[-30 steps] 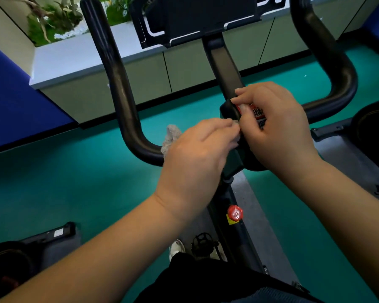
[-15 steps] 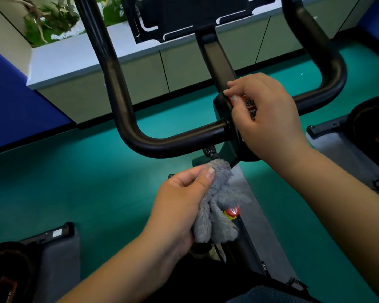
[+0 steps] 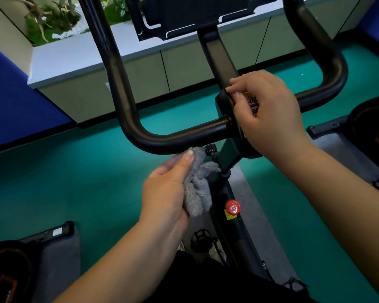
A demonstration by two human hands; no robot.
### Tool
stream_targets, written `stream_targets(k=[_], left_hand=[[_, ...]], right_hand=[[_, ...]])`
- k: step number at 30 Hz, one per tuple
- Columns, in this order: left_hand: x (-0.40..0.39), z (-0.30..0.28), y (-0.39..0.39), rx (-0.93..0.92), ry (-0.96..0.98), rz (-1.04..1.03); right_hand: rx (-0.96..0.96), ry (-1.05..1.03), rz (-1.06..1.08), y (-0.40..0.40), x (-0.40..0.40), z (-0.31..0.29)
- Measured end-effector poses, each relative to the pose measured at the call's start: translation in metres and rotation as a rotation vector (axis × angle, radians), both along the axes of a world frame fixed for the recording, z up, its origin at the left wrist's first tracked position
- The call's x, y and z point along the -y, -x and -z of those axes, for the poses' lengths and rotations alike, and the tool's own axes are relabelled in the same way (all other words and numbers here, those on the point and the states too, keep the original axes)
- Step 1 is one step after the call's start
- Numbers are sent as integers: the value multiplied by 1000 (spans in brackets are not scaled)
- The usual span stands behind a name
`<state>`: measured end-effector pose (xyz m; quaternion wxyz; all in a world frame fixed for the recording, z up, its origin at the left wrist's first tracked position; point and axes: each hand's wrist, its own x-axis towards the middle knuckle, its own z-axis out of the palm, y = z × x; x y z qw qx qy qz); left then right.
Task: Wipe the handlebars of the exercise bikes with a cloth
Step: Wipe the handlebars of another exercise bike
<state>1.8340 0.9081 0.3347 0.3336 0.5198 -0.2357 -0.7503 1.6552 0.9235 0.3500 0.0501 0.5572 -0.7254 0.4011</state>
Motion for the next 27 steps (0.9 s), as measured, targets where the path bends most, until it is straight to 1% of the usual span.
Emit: stream_targets(k=[2,6,8,11,14,16,20,23,25,27], left_hand=[[-5,-2,15,-32,-20,35],[-11,-1,47,-16,3,57],[-11,-2,43,9,17,49],[-5,-1,14,87,69,27],[0,-1,-8,115,134,-32],[-1,-2,-2,88,115,-47],[-8,-1,37,52,65,13],[-9,3,49,0,39,30],[-7,3,42,15,61,25],[-3,6,28,69,118,14]], right_hand=[[0,-1,2,0,0,0],[-19,-3,3,2,0,1],[-25,-3,-2,2,0,1],[-18,-10,-11,1,0,1],[-18,-17,-5,2,0,1],[-20,-16,6,1,0,0],[-38,-24,11,0,1,-1],[-45,-26,13,0,0,-1],[-39,-33,12,0,-1,-2],[-25,-40,9,-1,-2,-3]])
